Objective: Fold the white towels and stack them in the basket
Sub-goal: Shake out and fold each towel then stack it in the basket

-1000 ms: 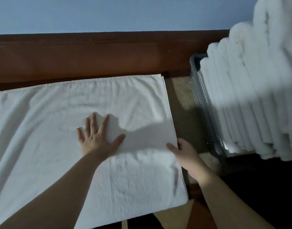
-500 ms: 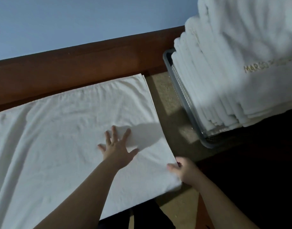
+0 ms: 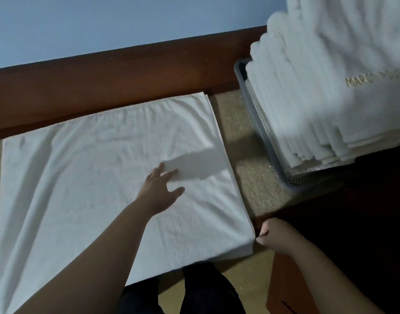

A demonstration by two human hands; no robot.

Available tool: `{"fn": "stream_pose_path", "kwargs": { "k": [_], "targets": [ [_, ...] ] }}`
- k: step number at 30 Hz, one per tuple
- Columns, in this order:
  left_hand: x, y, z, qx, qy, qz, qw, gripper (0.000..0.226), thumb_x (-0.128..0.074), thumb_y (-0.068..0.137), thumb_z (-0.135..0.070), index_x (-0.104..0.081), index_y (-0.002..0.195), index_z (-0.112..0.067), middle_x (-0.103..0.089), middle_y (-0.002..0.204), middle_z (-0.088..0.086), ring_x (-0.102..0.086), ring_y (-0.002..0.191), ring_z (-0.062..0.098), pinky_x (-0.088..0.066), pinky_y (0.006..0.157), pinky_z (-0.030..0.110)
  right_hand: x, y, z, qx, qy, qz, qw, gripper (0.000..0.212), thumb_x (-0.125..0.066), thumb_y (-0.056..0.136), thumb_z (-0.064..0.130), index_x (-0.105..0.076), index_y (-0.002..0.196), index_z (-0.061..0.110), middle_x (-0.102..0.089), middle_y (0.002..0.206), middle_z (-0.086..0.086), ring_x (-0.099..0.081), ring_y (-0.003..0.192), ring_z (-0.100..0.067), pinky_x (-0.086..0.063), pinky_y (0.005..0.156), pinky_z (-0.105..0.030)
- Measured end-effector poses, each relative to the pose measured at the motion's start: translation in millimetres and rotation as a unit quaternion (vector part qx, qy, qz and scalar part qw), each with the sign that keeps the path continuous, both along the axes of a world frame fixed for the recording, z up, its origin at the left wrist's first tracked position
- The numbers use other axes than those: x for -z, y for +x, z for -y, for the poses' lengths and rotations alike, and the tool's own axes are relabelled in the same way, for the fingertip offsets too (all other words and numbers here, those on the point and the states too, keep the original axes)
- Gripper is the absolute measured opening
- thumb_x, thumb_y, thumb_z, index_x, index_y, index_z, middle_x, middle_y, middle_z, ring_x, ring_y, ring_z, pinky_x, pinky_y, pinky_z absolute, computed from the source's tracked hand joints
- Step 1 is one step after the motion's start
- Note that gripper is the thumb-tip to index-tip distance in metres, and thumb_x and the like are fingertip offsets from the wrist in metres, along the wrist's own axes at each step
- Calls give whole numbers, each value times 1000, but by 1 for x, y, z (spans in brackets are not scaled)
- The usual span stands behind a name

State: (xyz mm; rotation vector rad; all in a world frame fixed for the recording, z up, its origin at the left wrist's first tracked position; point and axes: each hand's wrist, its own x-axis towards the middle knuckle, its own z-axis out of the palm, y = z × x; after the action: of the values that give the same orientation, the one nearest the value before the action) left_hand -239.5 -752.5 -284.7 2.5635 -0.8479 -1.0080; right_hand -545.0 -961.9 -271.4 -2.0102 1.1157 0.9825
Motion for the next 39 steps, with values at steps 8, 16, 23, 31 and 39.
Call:
{"fn": "stream_pose_path", "kwargs": {
  "k": [8, 16, 23, 31, 39],
  "targets": [
    [-5, 26, -178, -306, 25, 102, 946, 53, -67, 93, -52, -54, 142, -36, -47, 147, 5, -42, 135, 32, -43, 106, 50, -37, 165, -132, -80, -81, 213, 970, 23, -54, 101, 42, -51, 84, 26, -59, 75, 4, -57, 70, -15, -40, 57, -32],
    [-7, 80, -379, -458, 104, 110, 876, 52, -59, 96, -53, -47, 142, -29, -44, 137, 17, -40, 127, 42, -42, 100, 56, -11, 368, -350, -321, 24, 296, 899, 15, -52, 100, 27, -63, 111, 26, -64, 113, 4, -62, 102, -25, -51, 82, -34],
    [7, 112, -436, -424, 37, -22, 904, 35, -58, 94, -47, -60, 116, -20, -52, 114, 4, -55, 111, 30, -49, 92, 43, 3, 547, -432, -488, -116, 297, 812, 49, -48, 94, 3, -57, 134, 29, -48, 131, -1, -45, 123, -27, -47, 97, -41],
    [17, 100, -434, -398, 25, -109, 911, 34, -60, 93, -37, -57, 118, -15, -61, 116, 8, -57, 106, 29, -49, 84, 38, -17, 644, -433, -756, -154, 136, 622, 58, -47, 90, -11, -46, 127, 32, -44, 119, 2, -50, 85, -17, -39, 58, -36],
    [13, 82, -442, -416, -35, -85, 905, 24, -56, 96, -42, -45, 106, -23, -53, 85, -6, -56, 83, 24, -47, 70, 36, -27, 680, -438, -845, -188, 87, 493, 26, -57, 84, 6, -50, 86, 31, -47, 93, 10, -45, 95, -19, -33, 73, -35]
  ]
}}
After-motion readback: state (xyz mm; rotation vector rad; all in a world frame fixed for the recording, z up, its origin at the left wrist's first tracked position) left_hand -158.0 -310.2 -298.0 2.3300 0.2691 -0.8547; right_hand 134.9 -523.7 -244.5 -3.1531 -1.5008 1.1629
